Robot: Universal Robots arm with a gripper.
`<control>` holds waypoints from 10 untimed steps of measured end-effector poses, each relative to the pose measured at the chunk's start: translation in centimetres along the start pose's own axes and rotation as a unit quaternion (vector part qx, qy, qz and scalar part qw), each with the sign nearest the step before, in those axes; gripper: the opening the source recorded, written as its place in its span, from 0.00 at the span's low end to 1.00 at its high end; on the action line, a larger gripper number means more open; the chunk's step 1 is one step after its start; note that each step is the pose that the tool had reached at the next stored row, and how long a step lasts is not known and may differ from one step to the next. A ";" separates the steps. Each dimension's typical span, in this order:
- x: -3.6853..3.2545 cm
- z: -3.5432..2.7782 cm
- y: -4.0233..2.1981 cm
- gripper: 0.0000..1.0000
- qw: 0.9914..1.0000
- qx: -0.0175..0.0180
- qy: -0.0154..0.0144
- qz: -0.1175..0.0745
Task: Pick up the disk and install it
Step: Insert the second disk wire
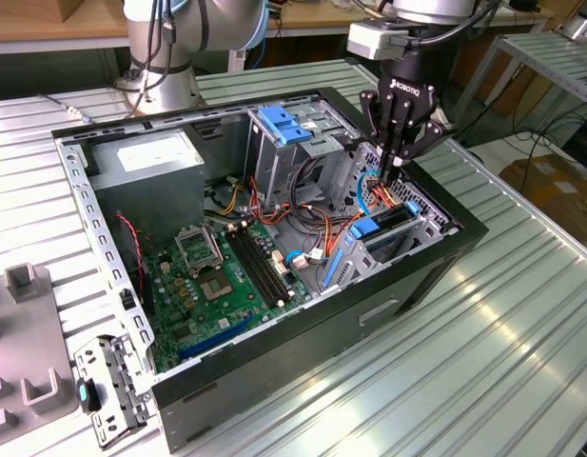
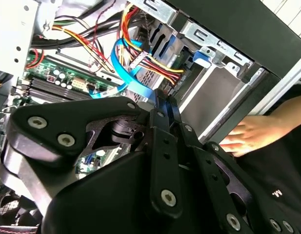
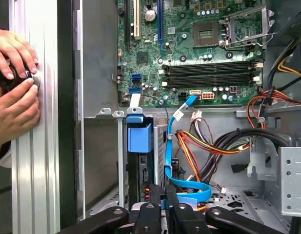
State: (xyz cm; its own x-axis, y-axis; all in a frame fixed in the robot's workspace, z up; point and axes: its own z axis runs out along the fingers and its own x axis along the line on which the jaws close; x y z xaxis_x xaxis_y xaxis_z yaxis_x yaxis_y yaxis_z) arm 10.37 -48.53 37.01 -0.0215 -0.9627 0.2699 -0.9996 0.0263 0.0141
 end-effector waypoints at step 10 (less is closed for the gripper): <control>0.80 0.87 0.09 0.16 1.000 0.002 -0.022 -0.010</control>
State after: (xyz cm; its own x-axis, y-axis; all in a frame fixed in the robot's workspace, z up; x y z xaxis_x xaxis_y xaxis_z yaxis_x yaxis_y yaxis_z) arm 10.24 -49.53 36.39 -0.0028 -0.9738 0.2273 -0.9999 0.0062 0.0141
